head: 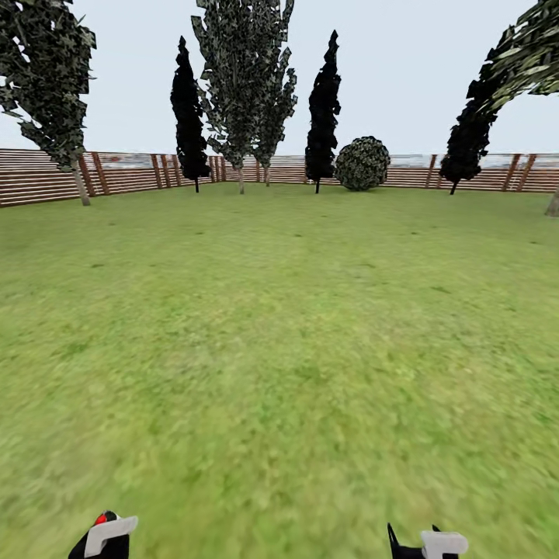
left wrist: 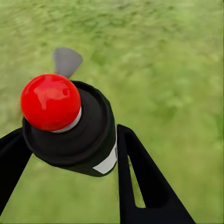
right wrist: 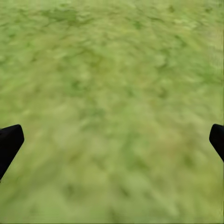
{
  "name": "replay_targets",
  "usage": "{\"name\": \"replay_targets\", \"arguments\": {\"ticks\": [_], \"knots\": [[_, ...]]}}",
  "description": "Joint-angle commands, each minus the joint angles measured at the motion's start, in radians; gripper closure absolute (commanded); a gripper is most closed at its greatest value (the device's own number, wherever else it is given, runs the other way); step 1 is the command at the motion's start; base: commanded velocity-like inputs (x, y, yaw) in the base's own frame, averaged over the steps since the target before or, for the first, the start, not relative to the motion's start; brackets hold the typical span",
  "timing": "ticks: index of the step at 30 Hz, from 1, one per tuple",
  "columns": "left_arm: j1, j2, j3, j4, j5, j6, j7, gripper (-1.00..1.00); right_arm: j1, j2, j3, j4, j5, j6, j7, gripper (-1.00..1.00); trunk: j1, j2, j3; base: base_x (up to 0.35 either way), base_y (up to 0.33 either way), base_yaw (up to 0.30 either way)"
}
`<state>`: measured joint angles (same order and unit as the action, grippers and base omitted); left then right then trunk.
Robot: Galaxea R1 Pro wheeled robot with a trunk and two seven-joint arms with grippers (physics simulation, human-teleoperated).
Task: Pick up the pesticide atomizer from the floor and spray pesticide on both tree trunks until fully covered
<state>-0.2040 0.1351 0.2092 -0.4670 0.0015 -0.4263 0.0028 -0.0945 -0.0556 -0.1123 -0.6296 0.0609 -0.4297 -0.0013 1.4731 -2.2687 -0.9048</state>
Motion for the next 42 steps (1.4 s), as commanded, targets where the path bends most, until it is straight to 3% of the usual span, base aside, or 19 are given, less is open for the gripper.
{"name": "replay_targets", "arguments": {"ticks": [1,19,42], "knots": [[-0.001,0.000,0.001,0.001,0.000,-0.003,0.001,1.00,-0.001,0.000,-0.003,0.001,0.006,-0.003,0.000,-1.00,0.000,0.000,-0.001,0.338,0.000,0.000],[-0.001,0.000,0.001,0.001,0.000,-0.003,0.000,1.00,-0.001,0.000,-0.003,0.002,0.005,-0.003,0.000,-1.00,0.000,0.000,-0.001,0.338,0.000,-0.012],[0.000,0.001,0.001,0.001,0.000,-0.003,0.000,1.00,-0.001,0.000,-0.003,0.001,0.005,-0.003,-0.001,-1.00,0.000,0.000,-0.001,0.338,0.000,-0.283]]}}
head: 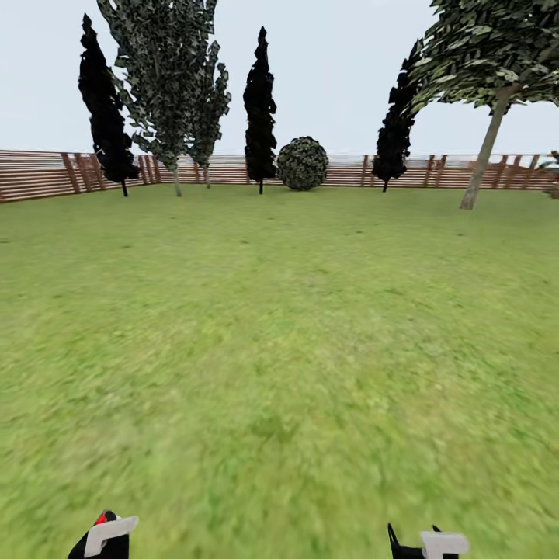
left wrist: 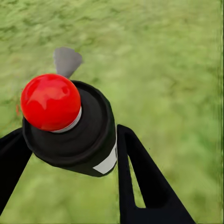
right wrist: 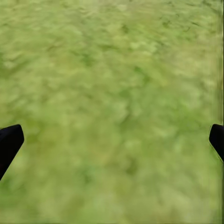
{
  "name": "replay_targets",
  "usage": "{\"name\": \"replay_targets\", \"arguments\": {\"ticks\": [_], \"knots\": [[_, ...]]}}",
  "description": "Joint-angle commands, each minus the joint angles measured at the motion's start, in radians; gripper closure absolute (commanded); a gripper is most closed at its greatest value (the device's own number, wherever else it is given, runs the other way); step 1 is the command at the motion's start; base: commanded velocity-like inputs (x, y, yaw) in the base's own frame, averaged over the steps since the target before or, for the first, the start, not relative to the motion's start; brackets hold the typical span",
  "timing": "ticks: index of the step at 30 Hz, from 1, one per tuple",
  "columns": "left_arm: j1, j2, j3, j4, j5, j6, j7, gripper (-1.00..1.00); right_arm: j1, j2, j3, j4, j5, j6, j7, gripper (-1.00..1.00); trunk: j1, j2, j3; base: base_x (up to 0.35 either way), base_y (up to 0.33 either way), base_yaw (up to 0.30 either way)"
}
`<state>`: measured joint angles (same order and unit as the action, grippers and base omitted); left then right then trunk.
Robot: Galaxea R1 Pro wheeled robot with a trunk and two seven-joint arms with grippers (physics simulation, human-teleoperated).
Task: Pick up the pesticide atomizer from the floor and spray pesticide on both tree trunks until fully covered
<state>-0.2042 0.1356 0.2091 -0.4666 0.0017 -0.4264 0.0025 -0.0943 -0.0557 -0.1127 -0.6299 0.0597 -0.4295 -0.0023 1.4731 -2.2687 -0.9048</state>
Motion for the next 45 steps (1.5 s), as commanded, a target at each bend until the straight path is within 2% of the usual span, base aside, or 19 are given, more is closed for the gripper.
{"name": "replay_targets", "arguments": {"ticks": [1,34,45], "knots": [[0.000,0.000,0.001,0.000,0.000,-0.003,0.001,1.00,-0.001,0.000,-0.002,0.001,0.006,-0.003,0.000,-1.00,0.000,0.000,-0.001,0.338,0.000,-0.300],[0.000,0.002,0.001,0.000,0.000,-0.003,0.001,1.00,-0.001,0.000,-0.002,0.001,0.007,-0.003,-0.001,-1.00,0.000,0.000,-0.001,0.338,0.000,-0.295],[0.000,0.004,0.001,0.000,0.001,-0.002,-0.001,1.00,-0.001,0.000,0.002,0.004,0.007,-0.003,0.002,-1.00,0.000,0.000,-0.001,0.338,0.000,-0.061]]}}
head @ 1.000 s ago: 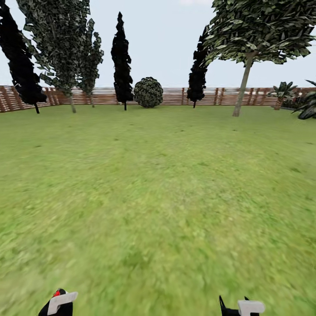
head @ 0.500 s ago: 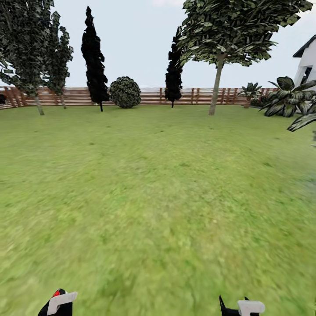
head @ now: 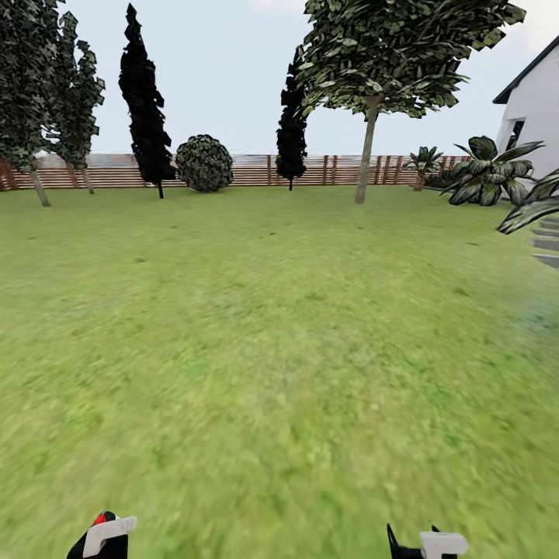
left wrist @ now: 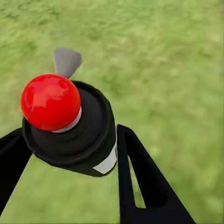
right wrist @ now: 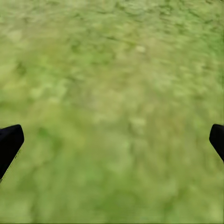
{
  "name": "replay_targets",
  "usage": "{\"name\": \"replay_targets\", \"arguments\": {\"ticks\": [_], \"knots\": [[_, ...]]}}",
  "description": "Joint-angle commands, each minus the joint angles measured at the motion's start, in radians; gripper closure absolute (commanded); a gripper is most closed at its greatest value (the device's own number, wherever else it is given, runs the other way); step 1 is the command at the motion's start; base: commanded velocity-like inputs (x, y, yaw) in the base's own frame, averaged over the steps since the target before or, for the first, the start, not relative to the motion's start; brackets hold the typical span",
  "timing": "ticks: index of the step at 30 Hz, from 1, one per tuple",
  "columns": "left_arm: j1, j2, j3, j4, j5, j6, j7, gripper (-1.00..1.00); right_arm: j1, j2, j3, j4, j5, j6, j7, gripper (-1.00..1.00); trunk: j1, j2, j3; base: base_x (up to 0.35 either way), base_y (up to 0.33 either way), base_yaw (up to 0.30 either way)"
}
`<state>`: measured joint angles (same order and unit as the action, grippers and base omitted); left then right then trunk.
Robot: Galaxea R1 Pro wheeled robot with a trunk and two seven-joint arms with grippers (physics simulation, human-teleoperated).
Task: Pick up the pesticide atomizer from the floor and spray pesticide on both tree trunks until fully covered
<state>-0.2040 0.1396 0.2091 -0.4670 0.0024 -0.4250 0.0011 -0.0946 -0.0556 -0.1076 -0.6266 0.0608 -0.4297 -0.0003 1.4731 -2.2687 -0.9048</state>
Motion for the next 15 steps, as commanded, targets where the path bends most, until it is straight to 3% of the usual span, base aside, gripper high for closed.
{"name": "replay_targets", "arguments": {"ticks": [1,8,15], "knots": [[-0.001,0.000,0.001,0.001,0.000,-0.003,0.000,1.00,-0.001,0.000,-0.002,0.001,0.006,-0.003,0.000,-1.00,0.000,0.000,-0.001,0.338,0.000,-0.002],[-0.001,0.003,0.003,0.001,0.002,-0.003,0.000,1.00,-0.001,0.000,0.000,-0.001,0.007,-0.003,0.002,-1.00,0.000,0.000,-0.001,0.338,0.000,0.000],[0.000,0.001,0.035,0.001,0.002,-0.004,-0.005,1.00,-0.001,0.001,0.000,-0.004,0.005,-0.003,0.002,-1.00,0.000,0.000,-0.001,0.338,0.000,0.000]]}}
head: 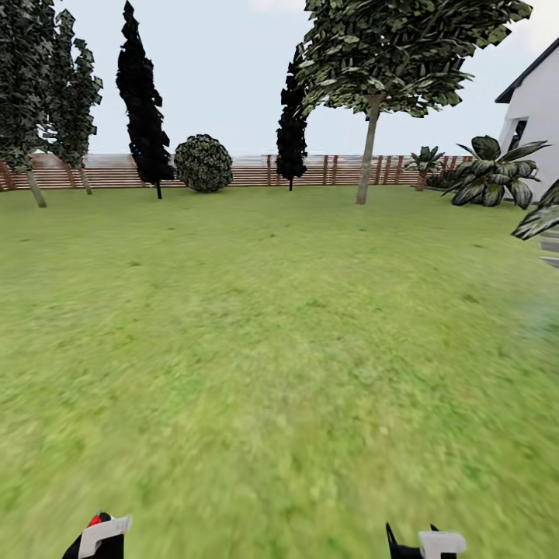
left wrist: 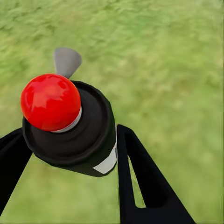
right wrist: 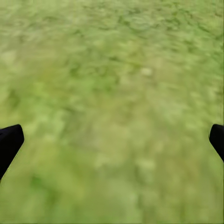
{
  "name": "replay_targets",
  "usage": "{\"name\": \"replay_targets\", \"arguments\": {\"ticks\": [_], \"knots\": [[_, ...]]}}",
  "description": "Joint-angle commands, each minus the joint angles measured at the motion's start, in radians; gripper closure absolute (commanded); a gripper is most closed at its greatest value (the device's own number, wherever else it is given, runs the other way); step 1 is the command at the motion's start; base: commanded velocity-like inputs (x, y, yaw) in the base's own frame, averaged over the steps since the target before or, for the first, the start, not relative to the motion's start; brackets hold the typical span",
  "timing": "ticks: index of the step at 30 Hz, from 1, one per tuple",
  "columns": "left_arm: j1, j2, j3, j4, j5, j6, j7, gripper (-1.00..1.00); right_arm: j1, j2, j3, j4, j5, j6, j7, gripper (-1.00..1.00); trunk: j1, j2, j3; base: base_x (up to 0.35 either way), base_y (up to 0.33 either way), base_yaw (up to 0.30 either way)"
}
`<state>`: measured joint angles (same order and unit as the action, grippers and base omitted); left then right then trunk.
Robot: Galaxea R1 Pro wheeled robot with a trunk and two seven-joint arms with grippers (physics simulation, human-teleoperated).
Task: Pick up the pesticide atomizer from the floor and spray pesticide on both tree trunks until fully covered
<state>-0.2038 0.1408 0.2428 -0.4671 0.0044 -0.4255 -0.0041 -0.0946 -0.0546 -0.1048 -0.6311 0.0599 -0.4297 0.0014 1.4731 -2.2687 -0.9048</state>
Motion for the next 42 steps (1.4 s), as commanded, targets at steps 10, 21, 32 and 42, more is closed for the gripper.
{"name": "replay_targets", "arguments": {"ticks": [10,21,32,42], "knots": [[0.000,-0.001,0.010,0.000,-0.001,-0.004,0.000,1.00,-0.001,0.001,-0.007,0.006,0.006,-0.003,-0.005,-1.00,0.000,0.000,-0.001,0.338,0.000,0.000],[0.000,-0.006,0.009,0.001,-0.003,-0.002,0.002,1.00,-0.001,0.004,-0.005,0.007,0.006,-0.003,-0.005,-1.00,0.000,0.000,-0.001,0.338,0.000,0.000],[0.000,-0.007,0.009,0.001,-0.003,-0.002,0.006,1.00,-0.001,0.005,-0.007,0.006,0.006,-0.003,-0.004,-1.00,0.000,0.000,-0.001,0.338,0.000,-0.153],[-0.001,-0.006,0.010,0.001,-0.003,-0.002,0.007,1.00,-0.001,0.005,-0.007,0.006,0.007,-0.003,-0.004,-1.00,0.000,0.000,-0.001,0.338,0.000,-0.106]]}}
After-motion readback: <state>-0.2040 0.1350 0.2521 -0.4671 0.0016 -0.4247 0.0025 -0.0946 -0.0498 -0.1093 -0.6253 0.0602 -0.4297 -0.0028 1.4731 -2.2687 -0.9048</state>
